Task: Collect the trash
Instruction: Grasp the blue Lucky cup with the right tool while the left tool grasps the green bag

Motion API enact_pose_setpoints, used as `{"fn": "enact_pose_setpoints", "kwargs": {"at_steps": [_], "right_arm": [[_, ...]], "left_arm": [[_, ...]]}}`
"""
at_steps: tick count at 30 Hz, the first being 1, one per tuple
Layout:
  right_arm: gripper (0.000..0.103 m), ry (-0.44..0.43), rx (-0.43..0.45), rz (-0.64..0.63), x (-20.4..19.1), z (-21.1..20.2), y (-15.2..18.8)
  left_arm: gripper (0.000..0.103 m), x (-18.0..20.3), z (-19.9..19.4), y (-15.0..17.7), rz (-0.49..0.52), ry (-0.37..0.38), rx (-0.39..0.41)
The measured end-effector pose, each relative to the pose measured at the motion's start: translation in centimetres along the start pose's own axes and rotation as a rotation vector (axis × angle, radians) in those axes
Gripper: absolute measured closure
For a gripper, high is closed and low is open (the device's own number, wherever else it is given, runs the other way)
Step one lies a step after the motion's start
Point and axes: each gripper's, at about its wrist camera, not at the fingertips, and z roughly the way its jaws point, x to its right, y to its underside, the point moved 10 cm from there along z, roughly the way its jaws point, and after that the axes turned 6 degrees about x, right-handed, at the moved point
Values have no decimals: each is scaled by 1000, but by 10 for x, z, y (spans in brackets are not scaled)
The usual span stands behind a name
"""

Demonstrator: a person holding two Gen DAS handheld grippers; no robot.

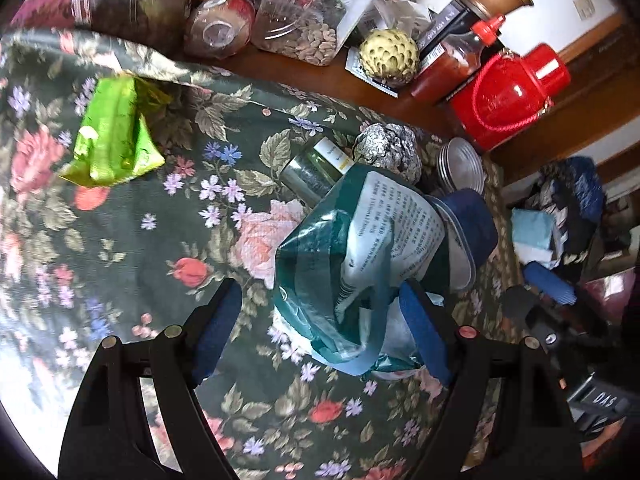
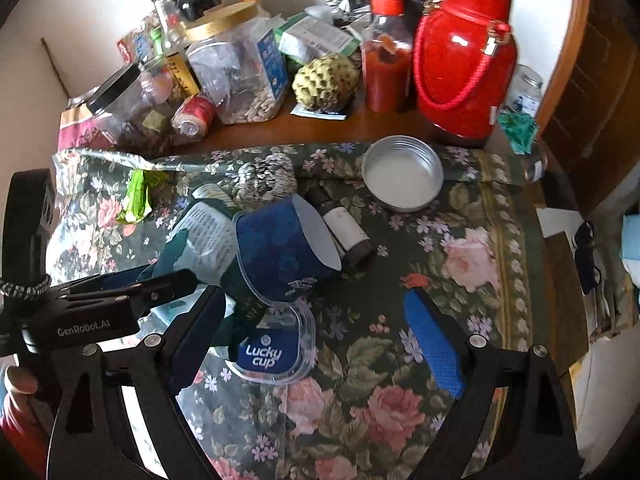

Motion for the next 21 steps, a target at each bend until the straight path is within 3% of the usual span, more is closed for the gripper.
{"fn": "enact_pose_setpoints", "kwargs": {"at_steps": [4,9,14,17,19,21], "right_arm": [[22,-9,-26,-21,-5,13,-1],[28,-7,-59,-32,-7,30,-1],[40,-6,-77,-49,-12,42,-2],[51,-7,-75,-48,-15,46,-3],[64,1,-76,-56,-16,48,-4],[66,10,-70,-61,-15,48,-5]], "left_arm": [[35,1,7,4,-21,57,-20],[64,6,4,6,-9,88,-19],[74,3,-15,3,46,46,24],[76,-2,-32,-2,77,6,60],[77,-5,-41,-5,83,-6,77],[77,-9,-49,-9,79,-14,90]]}}
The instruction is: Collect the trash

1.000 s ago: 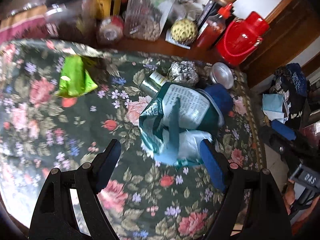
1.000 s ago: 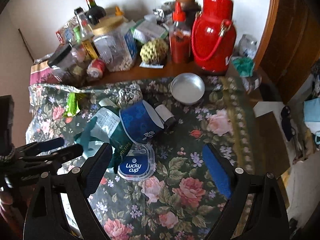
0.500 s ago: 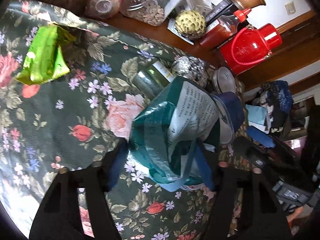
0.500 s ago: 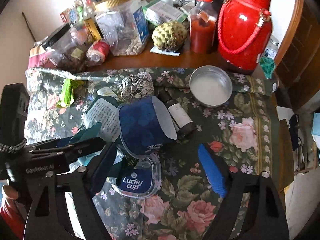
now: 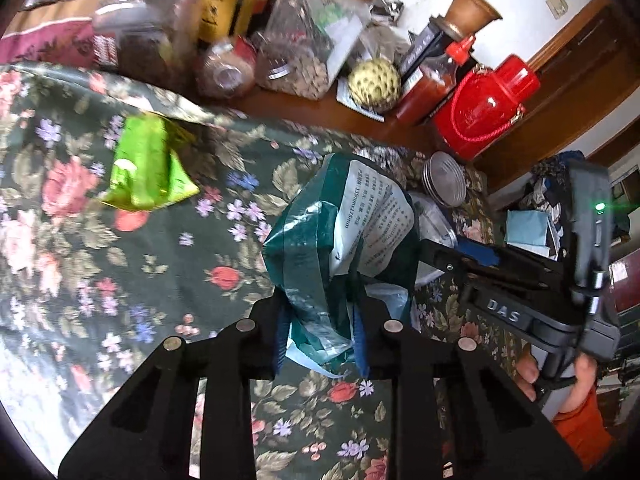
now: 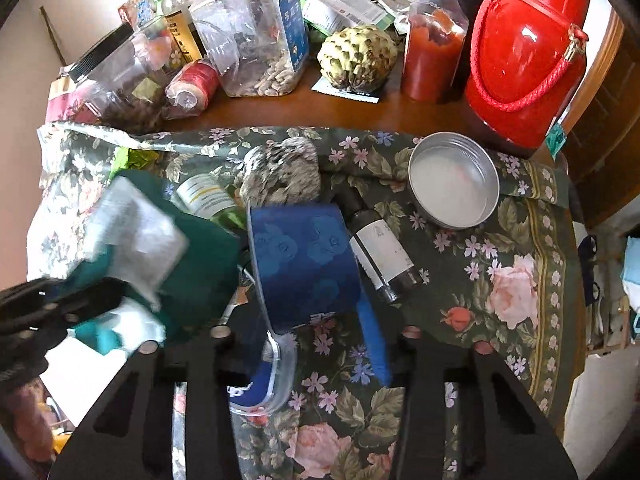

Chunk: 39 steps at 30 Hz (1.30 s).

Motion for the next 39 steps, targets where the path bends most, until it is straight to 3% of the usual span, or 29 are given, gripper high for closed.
{"fn": "enact_pose_setpoints", "kwargs": {"at_steps": [5,6,14,23,31,39], "right_arm": [[74,-1,40,11,3,-10,-5],[82,-1,45,12,3,-12,-5],[83,14,107,4,6,-43,-8],[83,12,223,20,20,-108,-8],[83,4,356,-8,40,-188,4],[83,-22,449,-54,47,-251,28]], "left_arm": [[78,-5,-20,-9,-2,-29,43],[78,-5,-22,-10,0,-33,50],[78,9,-50,-25,17,-75,127],[79,48,-103,-30,42,-99,250],[79,90,-157,-6,34,-131,363],[79,133,-207,41,-3,-144,449]]}}
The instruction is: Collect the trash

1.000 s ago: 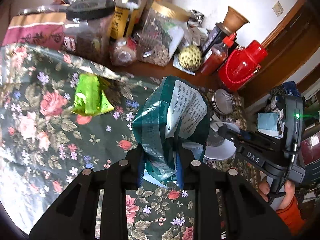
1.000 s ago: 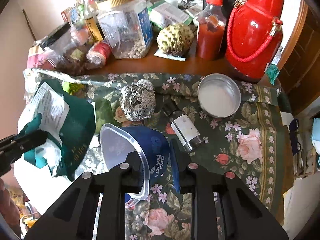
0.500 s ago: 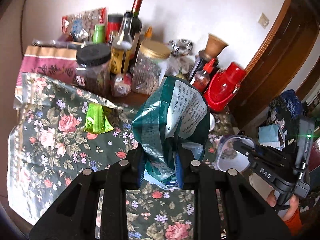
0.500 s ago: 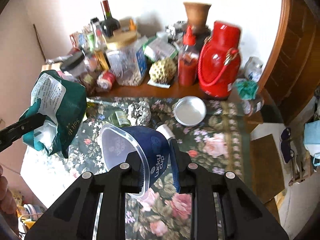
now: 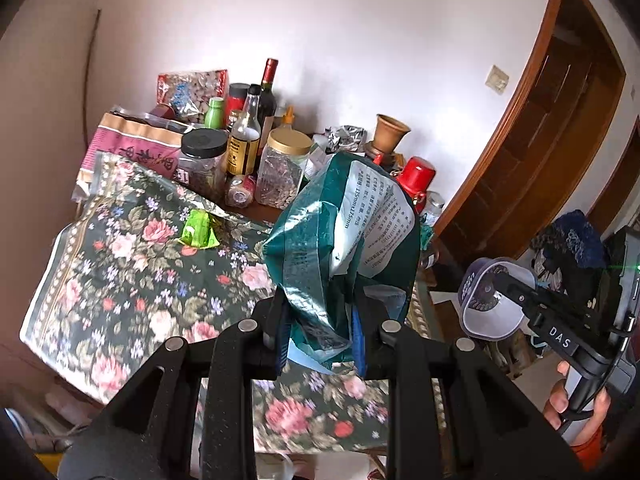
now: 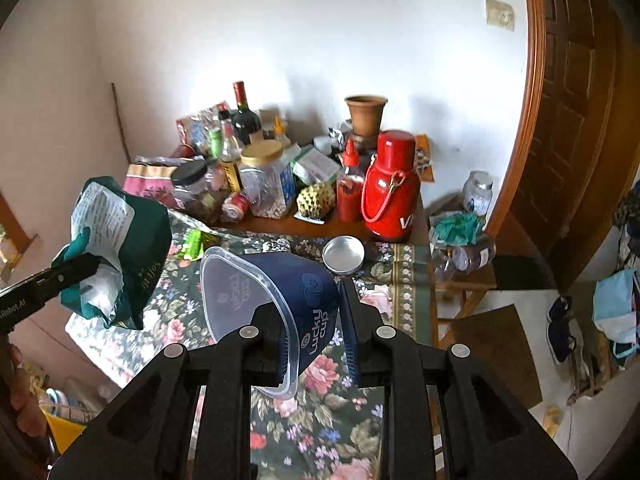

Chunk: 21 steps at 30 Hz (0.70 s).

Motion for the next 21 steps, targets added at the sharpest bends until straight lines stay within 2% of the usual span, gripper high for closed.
{"fn": "enact_pose_setpoints", "kwargs": {"at_steps": [9,15,21], "right_arm": [[83,-12,39,-5,-11,-52,10],[83,20,57,23,-22,-81,25],[83,83,52,63,-48,-113,55]], "left_arm": [[79,12,-55,25,31,-16,21],[79,4,-90,38,51,22,37],[79,-17,-131,64,86,80,26]]}}
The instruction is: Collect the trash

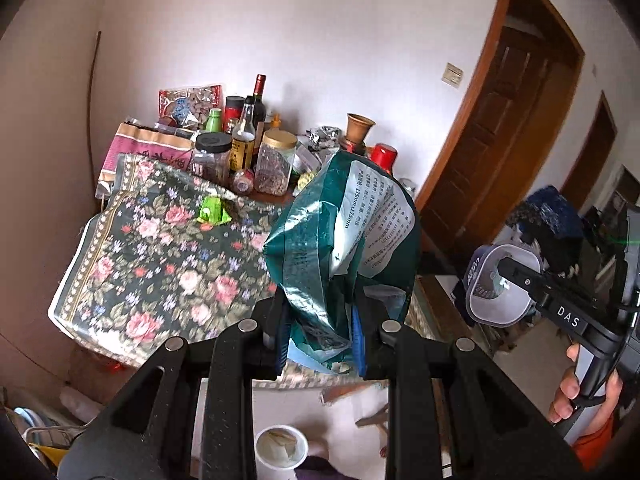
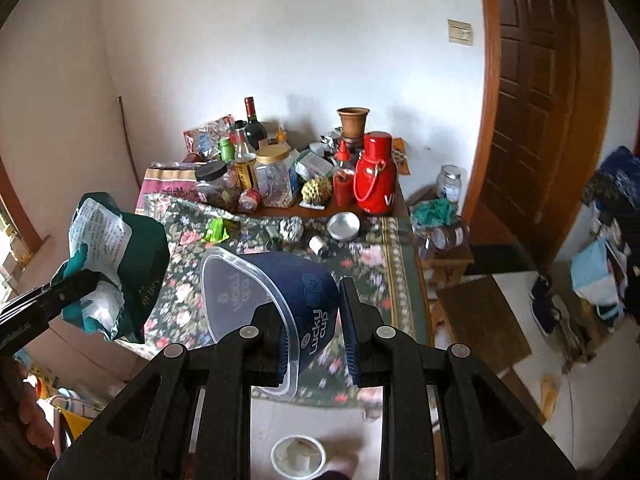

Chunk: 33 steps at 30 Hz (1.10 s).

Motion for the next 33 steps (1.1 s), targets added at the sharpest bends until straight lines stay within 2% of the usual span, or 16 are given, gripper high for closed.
{"fn": "enact_pose_setpoints", "kwargs": {"at_steps": [10,17,26,33], "right_arm": [[83,41,46,25,-56,-74,53],[83,59,-8,53,-72,-103,93],[83,46,-143,66,-66,-88,148],[83,14,-266,89,-46,-43,205]], "left_arm": [[79,-37,-95,60,49,21,-23],[79,-40,-126,91,67,48,-66],[79,-41,-105,139,27,39,-187],[79,-40,-46,203,11,-1,-326]]}}
